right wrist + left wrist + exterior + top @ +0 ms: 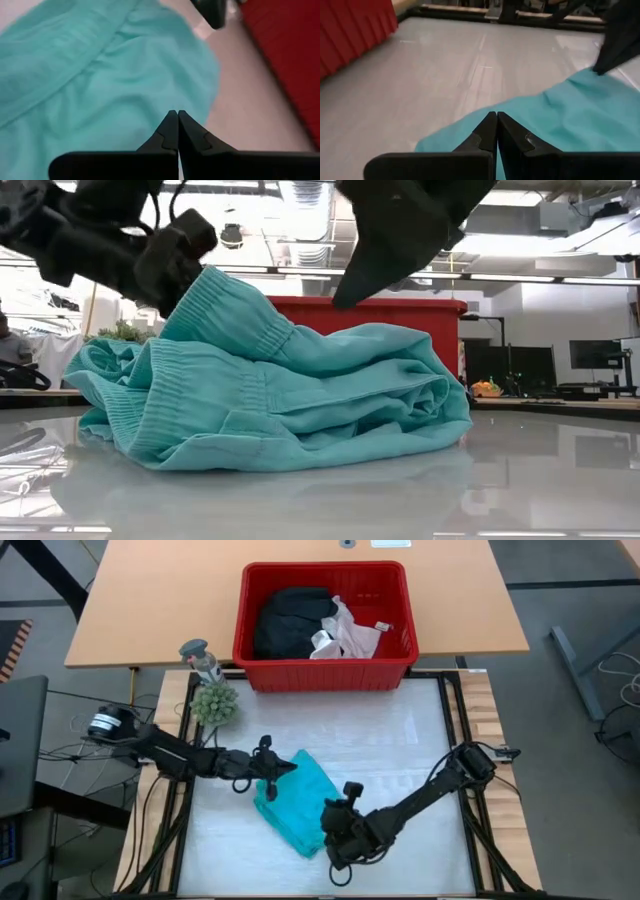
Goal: Fold Laundry from Bin
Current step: Fold the blue shorts
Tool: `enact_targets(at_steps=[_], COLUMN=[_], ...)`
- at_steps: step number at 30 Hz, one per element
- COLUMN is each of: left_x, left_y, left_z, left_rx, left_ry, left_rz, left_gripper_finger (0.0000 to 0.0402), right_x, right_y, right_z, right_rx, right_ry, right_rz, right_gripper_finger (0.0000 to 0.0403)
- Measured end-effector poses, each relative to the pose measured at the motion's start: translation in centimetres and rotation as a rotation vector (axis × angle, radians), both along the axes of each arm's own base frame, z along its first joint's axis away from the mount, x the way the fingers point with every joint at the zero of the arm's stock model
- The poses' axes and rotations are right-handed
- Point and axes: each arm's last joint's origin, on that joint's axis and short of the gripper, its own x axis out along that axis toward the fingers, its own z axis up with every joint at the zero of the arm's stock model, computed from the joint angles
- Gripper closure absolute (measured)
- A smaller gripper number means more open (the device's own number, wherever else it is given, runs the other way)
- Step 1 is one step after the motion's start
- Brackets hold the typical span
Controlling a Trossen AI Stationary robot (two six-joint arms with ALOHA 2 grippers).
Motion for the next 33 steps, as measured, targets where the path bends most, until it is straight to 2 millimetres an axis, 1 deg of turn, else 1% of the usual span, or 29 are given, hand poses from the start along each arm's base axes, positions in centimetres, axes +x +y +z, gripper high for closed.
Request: enact_targets(at_steps=[2, 4, 8, 11, 14, 16, 21, 24, 28, 30, 33], left_x=[0.4, 0.7, 1.2, 1.4, 1.5, 1.4, 1.5, 1.5, 1.7, 1.5, 1.0], left_y=[0.0, -0.1, -0.3, -0.3, -0.3, -0.3, -0.3, -0.3, -0.3, -0.4, -0.8], left_z=[-0.7, -1.5, -3.3, -4.4, -4.8, -4.9, -4.9, -4.4, -2.5, -1.3, 0.7], left_rx=[-0.026, -0.042, -0.072, -0.086, -0.1, -0.101, -0.096, -0.099, -0.111, -0.119, -0.129], left_ry=[-0.002, 0.008, 0.063, 0.107, 0.116, 0.123, 0.12, 0.09, 0.004, -0.031, -0.082], left_rz=[-0.02, -0.043, -0.065, -0.057, -0.048, -0.045, -0.032, -0.032, -0.038, -0.057, -0.087], left_gripper_finger=[0.0401, 0.0401, 0.0402, 0.0401, 0.0401, 0.0401, 0.0401, 0.0401, 0.0401, 0.0402, 0.0402], right_x=[-0.2, -0.5, -1.1, -1.7, -2.3, -2.6, -3.4, -3.7, -4.1, -4.1, -3.7], right_y=[0.5, 0.9, 1.6, 1.4, 1.3, 1.5, 2.4, 2.8, 3.2, 3.7, 4.2], right_z=[-0.1, -0.7, -2.2, -3.8, -5.0, -5.2, -5.6, -5.6, -5.5, -4.5, -2.2], right_rx=[0.024, 0.037, 0.086, 0.156, 0.175, 0.185, 0.211, 0.214, 0.179, 0.119, 0.059], right_ry=[0.003, -0.011, -0.034, -0.04, -0.042, -0.048, 0.014, 0.048, 0.039, 0.008, -0.062], right_rz=[0.018, 0.029, 0.043, 0.034, 0.021, 0.019, 0.071, 0.106, 0.12, 0.145, 0.163], right_gripper_finger=[0.038, 0.0383, 0.0384, 0.0383, 0.0383, 0.0383, 0.0383, 0.0383, 0.0383, 0.0383, 0.0383])
